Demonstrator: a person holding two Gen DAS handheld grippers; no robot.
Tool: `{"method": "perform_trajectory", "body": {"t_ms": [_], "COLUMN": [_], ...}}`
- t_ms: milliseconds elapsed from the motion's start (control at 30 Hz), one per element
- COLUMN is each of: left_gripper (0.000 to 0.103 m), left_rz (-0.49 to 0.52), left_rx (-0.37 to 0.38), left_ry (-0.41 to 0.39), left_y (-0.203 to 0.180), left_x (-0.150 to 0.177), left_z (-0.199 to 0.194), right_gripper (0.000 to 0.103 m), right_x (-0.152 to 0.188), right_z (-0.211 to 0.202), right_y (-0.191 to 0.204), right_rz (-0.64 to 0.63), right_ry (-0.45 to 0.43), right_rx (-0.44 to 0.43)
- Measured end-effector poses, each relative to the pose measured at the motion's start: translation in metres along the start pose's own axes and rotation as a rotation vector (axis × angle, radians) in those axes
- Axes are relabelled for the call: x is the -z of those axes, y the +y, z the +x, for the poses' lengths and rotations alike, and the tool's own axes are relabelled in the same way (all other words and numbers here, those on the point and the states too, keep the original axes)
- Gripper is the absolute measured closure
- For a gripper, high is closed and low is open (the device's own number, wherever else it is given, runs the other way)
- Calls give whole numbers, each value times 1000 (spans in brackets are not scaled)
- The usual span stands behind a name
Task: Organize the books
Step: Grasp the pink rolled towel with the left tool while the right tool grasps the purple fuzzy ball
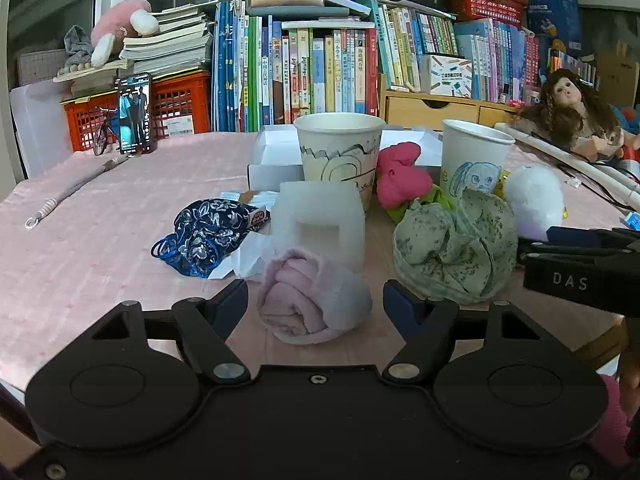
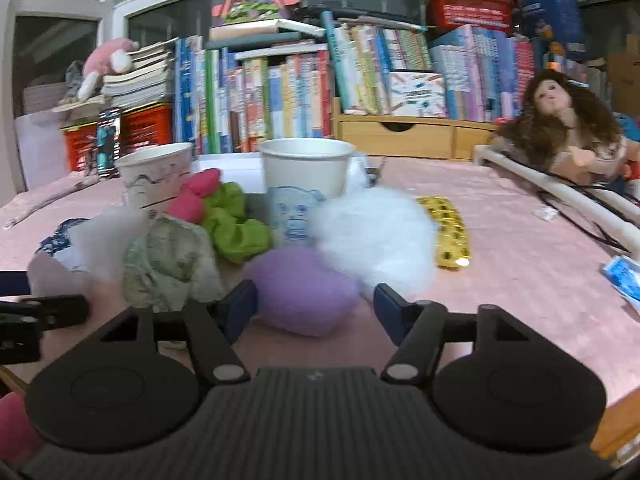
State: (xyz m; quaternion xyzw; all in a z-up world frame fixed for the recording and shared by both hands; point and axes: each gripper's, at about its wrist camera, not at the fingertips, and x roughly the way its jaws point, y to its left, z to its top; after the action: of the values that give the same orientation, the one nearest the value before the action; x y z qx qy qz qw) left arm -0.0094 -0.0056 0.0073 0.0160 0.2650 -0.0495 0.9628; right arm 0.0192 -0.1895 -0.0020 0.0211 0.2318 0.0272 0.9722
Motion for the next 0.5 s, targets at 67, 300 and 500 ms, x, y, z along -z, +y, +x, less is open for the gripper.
{"method": "perform_trajectory", "body": {"t_ms": [67, 300, 500], "left_gripper": [31, 48, 50], "left_rz": [1, -47, -42], "left_rx": [7, 21, 30], "left_ry": [8, 53, 27], "left_y": [0, 7, 10], "left_x": [-1, -3, -13], "left_z": [5, 15, 0], "right_gripper": [25, 30, 41], "right_x": [-3, -6, -8], "right_z": [9, 28, 10], "right_y": [5, 2, 0], "right_rz": [-9, 16, 40], "right_ry": [14, 62, 51], "right_rx": [-1, -18, -68]}}
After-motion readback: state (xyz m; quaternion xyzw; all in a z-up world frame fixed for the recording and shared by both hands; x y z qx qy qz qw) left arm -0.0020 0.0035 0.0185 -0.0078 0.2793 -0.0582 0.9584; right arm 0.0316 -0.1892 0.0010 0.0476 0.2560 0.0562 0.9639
